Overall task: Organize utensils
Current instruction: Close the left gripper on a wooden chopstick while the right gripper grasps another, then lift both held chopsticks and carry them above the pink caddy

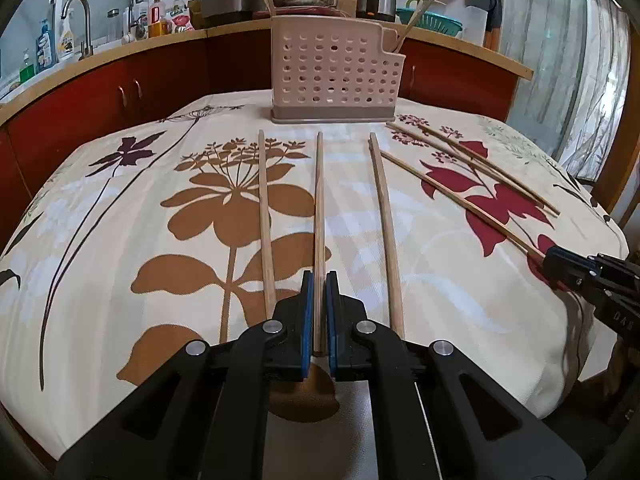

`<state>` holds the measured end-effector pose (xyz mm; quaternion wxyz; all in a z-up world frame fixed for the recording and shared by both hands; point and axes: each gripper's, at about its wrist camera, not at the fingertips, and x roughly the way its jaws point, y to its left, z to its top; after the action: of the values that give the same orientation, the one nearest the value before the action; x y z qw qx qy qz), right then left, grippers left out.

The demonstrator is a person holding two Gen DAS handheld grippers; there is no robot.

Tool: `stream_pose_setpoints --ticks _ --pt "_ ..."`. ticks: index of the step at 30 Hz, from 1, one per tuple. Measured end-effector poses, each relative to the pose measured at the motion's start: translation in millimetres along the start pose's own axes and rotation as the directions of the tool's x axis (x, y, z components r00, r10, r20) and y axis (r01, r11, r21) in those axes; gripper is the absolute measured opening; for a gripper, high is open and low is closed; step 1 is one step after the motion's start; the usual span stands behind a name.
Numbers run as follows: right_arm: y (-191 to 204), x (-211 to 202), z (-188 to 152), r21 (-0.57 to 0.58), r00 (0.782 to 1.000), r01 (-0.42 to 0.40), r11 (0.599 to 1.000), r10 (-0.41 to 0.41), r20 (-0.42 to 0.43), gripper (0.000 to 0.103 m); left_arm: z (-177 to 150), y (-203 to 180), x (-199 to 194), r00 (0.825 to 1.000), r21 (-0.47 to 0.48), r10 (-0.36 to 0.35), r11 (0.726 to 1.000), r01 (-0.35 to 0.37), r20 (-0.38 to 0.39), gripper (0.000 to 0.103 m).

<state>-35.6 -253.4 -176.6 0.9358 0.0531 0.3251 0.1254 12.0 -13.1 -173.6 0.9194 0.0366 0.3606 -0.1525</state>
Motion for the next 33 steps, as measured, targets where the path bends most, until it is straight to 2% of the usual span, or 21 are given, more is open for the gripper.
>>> stream_pose_setpoints --ticks 10,23,33 --pt "4 -30 26 -0.037 0.993 0.017 0.999 -0.013 0.114 0.008 19 5 -32 0.993 -0.026 -0.015 1.000 0.018 0.120 0.006" --pt "3 -66 67 -0.047 0.966 0.036 0.998 -0.022 0.258 0.006 51 4 -78 0.961 -0.025 -0.030 0.999 0.038 0.274 0.006" --pt "6 -76 96 -0.074 0.948 0.032 0.997 -0.007 0.318 0.006 75 5 -95 0.942 -0.013 -0.034 0.999 0.040 0.333 0.006"
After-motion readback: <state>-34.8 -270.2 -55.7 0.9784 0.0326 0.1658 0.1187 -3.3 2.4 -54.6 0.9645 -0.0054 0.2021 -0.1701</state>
